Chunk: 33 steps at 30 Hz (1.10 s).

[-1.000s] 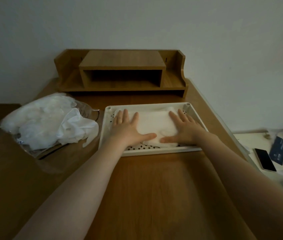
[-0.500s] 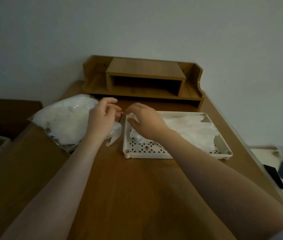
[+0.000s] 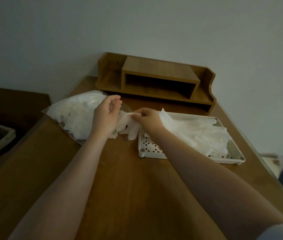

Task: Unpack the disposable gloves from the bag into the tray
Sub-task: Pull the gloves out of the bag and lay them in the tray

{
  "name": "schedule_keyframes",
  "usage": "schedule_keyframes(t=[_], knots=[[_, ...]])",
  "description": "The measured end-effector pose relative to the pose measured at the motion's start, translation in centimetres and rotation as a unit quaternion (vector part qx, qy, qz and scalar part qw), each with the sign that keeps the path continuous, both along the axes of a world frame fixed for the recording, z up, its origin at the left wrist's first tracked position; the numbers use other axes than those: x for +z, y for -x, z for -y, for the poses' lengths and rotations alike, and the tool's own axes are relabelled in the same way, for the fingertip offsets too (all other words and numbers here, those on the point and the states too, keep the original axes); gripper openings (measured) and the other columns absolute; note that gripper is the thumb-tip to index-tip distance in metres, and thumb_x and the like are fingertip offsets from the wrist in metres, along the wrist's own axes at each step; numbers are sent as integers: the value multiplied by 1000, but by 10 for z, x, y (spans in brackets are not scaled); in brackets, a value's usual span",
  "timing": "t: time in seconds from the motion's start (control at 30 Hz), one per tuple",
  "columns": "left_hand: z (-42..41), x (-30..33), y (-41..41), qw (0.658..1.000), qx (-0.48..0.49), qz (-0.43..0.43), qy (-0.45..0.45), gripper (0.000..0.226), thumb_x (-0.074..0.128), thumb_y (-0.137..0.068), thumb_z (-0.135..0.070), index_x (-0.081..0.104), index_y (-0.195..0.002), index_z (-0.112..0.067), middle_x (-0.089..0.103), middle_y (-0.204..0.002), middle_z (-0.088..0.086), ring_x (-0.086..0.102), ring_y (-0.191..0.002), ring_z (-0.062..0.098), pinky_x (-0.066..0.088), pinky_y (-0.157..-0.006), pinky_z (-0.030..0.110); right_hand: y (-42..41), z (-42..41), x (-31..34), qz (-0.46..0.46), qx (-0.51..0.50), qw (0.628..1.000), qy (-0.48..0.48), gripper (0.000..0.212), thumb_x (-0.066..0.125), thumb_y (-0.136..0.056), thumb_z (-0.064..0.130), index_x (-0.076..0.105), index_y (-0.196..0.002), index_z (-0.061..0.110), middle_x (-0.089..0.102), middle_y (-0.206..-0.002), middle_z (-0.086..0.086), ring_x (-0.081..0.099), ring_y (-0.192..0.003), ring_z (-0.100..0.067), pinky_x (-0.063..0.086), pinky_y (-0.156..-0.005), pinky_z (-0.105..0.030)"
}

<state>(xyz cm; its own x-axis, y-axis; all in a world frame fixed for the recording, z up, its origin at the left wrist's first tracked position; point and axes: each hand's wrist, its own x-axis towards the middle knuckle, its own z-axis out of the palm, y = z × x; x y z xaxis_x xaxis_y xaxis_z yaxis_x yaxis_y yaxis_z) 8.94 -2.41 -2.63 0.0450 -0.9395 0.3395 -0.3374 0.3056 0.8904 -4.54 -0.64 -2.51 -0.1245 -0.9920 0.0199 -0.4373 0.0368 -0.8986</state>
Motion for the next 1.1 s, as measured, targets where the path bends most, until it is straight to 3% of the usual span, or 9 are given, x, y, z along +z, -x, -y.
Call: schedule_keyframes(t=[0.07,0.13,0.23,0.37,0.47,0.6,0.73,0.9,1.1], knots=[[-1,3,-3,1000,-21,15,11,41,48,-97,-28,45,-137,-19,55,-116,-11,52,-105,2,40,-81,11,10,-5,11,89,5,996,14,9,52,-94,18,60,-94,13,60,-89,-3,57,-83,-18,50,-71,-28],[-1,7,-1,999,-37,34,20,47,49,-96,-29,39,-141,-19,54,-122,-8,48,-108,1,38,-87,16,19,-7,21,186,-8,982,21,12,53,-90,17,62,-94,11,63,-94,-11,59,-89,-27,51,-83,-43],[-5,18,8,996,-68,51,-2,49,49,-96,-36,38,-141,-20,51,-131,-5,46,-116,5,35,-92,21,30,-15,32,366,-26,930,19,25,54,-83,18,61,-101,3,66,-96,-17,62,-88,-33,51,-84,-47],[-19,34,28,960,-187,-102,-180,74,38,-75,-74,54,-126,-22,64,-116,-4,60,-109,15,44,-97,36,49,-25,45,452,-2,888,77,13,48,-90,7,60,-87,11,62,-78,-5,60,-71,-20,51,-70,-34],[-28,38,41,915,-270,-149,-259,61,56,-72,-64,61,-115,-20,69,-109,1,66,-102,17,50,-94,41,61,-33,51,406,27,905,122,15,48,-88,0,60,-92,7,63,-81,-5,61,-67,-17,53,-61,-30],[-33,39,56,915,-267,-137,-270,21,65,-86,-23,64,-105,-16,71,-103,4,68,-97,20,51,-94,41,80,-43,51,383,-5,917,114,22,47,-89,3,62,-77,13,61,-74,-2,58,-62,-15,51,-59,-28],[-33,40,68,933,-220,-136,-250,13,55,-92,-18,65,-98,-13,68,-105,8,63,-103,24,46,-99,45,102,-52,51,332,-46,936,109,30,42,-91,2,66,-78,15,62,-67,0,58,-59,-13,50,-56,-26],[-34,45,84,952,-172,-153,-200,15,50,-95,-22,66,-95,-24,67,-104,0,61,-103,19,45,-99,44,133,-62,51,227,-38,964,134,39,39,-88,-9,68,-82,17,64,-78,-2,58,-70,-17,50,-60,-28],[-36,59,102,963,-162,-144,-160,16,49,-93,-22,65,-93,-20,66,-97,0,62,-99,21,47,-95,41,175,-75,59,33,17,996,85,41,47,-88,-11,58,-114,19,62,-104,-2,64,-89,-14,55,-74,-25]])
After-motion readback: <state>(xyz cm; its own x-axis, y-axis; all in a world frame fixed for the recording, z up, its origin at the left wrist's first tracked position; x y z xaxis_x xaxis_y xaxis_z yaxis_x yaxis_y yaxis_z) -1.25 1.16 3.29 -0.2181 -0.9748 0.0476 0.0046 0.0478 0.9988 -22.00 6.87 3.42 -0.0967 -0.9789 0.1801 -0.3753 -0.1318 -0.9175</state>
